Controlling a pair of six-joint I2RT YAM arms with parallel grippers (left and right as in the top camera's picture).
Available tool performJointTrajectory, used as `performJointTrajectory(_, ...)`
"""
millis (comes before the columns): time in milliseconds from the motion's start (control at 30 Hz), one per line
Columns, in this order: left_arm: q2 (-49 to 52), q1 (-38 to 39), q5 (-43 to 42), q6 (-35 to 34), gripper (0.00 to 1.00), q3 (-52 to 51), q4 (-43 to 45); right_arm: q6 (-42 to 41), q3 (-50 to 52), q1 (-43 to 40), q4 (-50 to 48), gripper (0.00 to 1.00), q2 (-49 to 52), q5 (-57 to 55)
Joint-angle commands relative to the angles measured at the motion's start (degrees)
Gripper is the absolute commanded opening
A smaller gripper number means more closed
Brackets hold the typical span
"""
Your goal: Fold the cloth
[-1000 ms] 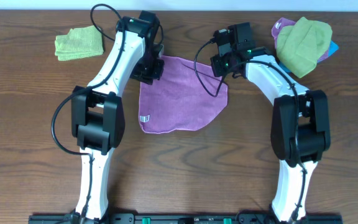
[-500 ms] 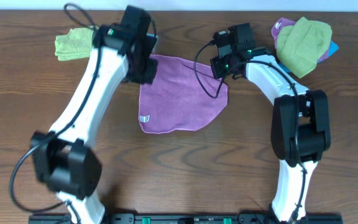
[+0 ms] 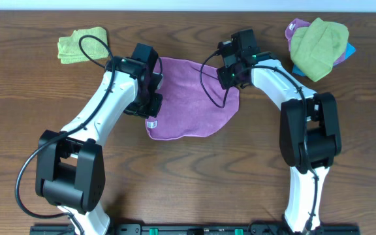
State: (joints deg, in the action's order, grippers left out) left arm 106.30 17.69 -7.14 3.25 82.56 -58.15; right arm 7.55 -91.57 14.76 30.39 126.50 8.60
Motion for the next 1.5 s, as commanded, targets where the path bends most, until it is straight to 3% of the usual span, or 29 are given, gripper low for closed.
performJointTrajectory(0, 0.13, -0.15, -0.37, 0.63, 0.06, 0.09, 0.33, 1.53, -0.57, 0.39, 0.33, 0.01, 2.10, -3.26)
performJointTrajectory(200, 0.13, -0.15, -0.39, 0.61, 0.06, 0.09, 1.20, 1.53, -0.57, 0.39, 0.17, 0.01, 4.61, -3.28)
performJointTrajectory(633, 0.63, -0.09, -4.04, -0.22, 0.06, 0.07, 6.45, 0.57, -1.90, 0.44, -11.39, 0.01, 10.93, -5.60)
performJointTrajectory(867, 1.20, -0.09, -3.85, 0.02, 0.07, 0.07, 6.73, -1.33, -12.13, 0.44, -7.39, 0.01, 17.77, -8.85)
performJointTrajectory(1233, 1.22, -0.09, -3.87, 0.00, 0.06, -1.03, 10.03, -1.51, -20.24, -1.16, -1.53, 0.02, 18.47, -13.97)
performJointTrajectory(1267, 1.22, -0.09, -3.87, 0.00, 0.06, -1.66, 11.10, -1.51, -21.79, -1.01, 0.55, 0.08, 18.45, -13.97)
performJointTrajectory(1300, 1.22, -0.09, -3.87, -0.02, 0.06, -2.29, 12.15, -1.51, -23.41, -0.81, 2.47, 0.22, 18.45, -13.97)
performJointTrajectory(1367, 1.22, -0.09, -4.09, -0.04, 0.06, -3.91, 14.53, -1.51, -27.96, -0.44, 7.30, 0.41, 18.32, -13.97)
performJointTrajectory(1400, 1.22, -0.09, -4.59, -0.04, 0.06, -4.87, 15.72, -1.53, -30.69, -0.37, 9.81, 0.56, 18.05, -13.94)
performJointTrajectory(1467, 1.22, -0.09, -4.96, -0.07, 0.06, -5.90, 17.18, -1.53, -34.97, -0.39, 13.51, 0.64, 16.92, -13.81)
